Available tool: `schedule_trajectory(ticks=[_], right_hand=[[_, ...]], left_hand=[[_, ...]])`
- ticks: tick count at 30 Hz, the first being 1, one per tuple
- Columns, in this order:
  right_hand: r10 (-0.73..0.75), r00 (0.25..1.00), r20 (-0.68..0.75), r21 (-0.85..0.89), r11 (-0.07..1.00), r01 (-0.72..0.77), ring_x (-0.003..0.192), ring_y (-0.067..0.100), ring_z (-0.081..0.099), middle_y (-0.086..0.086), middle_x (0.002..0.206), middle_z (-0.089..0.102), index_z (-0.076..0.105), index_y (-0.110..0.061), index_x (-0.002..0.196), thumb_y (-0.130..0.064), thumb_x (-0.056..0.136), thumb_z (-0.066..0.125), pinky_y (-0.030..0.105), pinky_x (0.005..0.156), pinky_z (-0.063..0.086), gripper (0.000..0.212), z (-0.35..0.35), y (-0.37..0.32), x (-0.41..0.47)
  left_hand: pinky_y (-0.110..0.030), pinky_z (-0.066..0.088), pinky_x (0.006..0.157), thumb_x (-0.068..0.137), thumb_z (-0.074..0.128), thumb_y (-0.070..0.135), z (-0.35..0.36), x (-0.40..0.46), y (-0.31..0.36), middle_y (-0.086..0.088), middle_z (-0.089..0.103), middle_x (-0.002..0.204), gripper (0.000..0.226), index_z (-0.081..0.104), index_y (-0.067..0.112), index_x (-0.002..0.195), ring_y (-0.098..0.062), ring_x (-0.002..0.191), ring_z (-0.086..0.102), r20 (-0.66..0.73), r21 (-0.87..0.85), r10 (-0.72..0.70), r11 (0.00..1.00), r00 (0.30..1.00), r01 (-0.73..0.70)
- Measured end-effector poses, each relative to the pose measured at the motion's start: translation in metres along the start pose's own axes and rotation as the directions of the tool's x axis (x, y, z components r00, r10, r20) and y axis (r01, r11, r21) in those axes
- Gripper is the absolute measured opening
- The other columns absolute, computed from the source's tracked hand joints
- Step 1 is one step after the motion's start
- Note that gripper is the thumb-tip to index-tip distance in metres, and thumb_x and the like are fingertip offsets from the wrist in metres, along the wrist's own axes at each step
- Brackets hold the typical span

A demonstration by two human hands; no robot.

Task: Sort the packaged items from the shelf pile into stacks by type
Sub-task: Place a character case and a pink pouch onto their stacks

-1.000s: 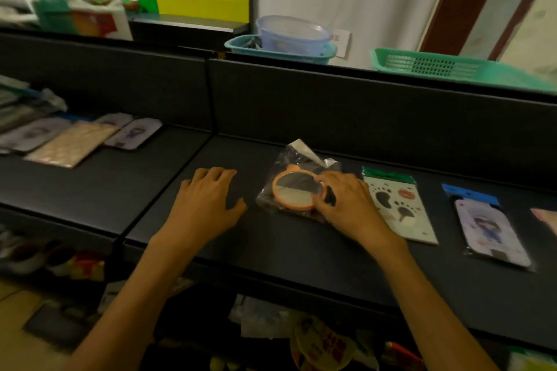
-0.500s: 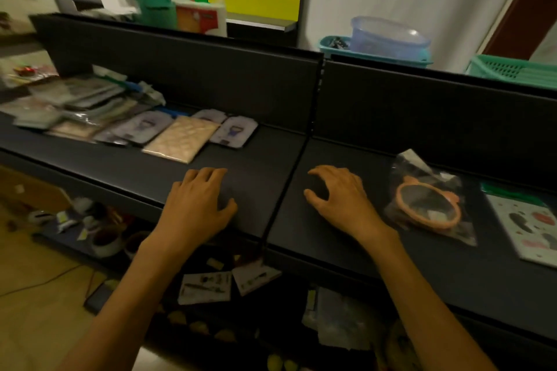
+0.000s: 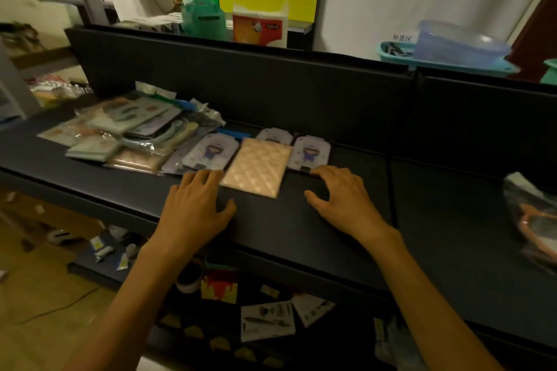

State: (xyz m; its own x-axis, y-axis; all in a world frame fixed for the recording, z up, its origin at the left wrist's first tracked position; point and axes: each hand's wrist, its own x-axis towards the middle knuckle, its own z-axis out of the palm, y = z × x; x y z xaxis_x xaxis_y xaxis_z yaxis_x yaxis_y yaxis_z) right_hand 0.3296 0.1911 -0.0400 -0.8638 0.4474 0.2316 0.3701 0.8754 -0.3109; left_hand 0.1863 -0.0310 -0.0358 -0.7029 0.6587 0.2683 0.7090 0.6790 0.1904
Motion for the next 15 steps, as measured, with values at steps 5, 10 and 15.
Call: schedule_trajectory(ticks=[5,10,15], right_hand=[[-0.016,1.000,-0.007,0.019,1.000,0.016,0.124,0.020,0.040,-0.001,0.137,0.049,0.047,-0.024,0.132,-0.046,0.089,0.054,0.031,0.102,0.026,0.049,0.023,-0.025,0.037],[0.046,0.999,0.005,0.004,0.999,-0.046,0.131,0.019,0.034,0.000,0.143,0.043,0.043,-0.024,0.136,-0.048,0.090,0.052,0.034,0.107,0.022,0.053,0.036,-0.034,0.062],[0.127,0.992,0.015,0.002,0.992,-0.127,0.134,0.019,0.031,-0.002,0.146,0.039,0.039,-0.027,0.139,-0.054,0.089,0.049,0.036,0.111,0.022,0.058,0.040,-0.041,0.074]], left_hand=[[-0.046,0.040,0.093,0.080,0.060,0.049,0.009,0.045,-0.040,-0.012,0.053,0.130,0.063,0.047,0.014,0.131,-0.034,0.118,0.046,-0.054,0.010,0.019,1.000,0.998,-0.018],[-0.044,0.037,0.096,0.076,0.053,0.062,0.020,0.088,-0.067,-0.008,0.049,0.134,0.069,0.045,0.021,0.130,-0.030,0.122,0.042,-0.007,-0.005,0.064,0.998,0.998,-0.064],[-0.042,0.033,0.103,0.073,0.044,0.074,0.034,0.111,-0.075,-0.007,0.042,0.143,0.081,0.040,0.022,0.136,-0.028,0.130,0.036,0.022,-0.072,0.085,0.994,0.996,-0.083]])
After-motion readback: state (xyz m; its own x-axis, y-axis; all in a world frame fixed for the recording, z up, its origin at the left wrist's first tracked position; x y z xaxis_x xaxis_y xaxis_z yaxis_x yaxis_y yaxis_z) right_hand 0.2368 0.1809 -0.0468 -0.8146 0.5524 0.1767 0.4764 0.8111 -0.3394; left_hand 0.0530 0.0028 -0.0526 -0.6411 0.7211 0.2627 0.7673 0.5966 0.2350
